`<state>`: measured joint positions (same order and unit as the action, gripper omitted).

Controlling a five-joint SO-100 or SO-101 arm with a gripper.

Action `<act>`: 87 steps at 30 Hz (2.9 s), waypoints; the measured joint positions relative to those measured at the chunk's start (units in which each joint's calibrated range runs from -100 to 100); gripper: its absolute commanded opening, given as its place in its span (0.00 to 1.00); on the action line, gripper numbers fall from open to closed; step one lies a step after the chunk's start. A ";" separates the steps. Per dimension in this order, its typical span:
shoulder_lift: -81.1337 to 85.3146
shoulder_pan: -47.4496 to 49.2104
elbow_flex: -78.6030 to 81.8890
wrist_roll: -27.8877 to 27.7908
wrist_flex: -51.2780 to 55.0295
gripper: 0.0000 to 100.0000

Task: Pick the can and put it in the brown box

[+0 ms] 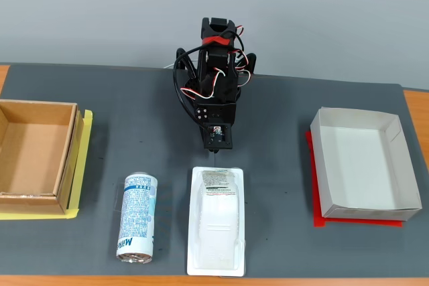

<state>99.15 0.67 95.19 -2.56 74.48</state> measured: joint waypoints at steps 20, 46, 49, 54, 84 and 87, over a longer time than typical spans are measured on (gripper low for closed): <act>0.00 0.00 0.00 0.05 0.00 0.01; 0.00 0.00 0.00 0.05 0.00 0.01; 0.00 0.00 0.00 0.05 0.00 0.01; 0.00 0.00 0.00 0.05 0.00 0.01; -0.34 -1.40 -3.72 0.05 -6.49 0.01; -3.55 -1.33 -6.89 0.05 -10.29 0.01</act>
<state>95.60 -0.67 88.30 -2.52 64.19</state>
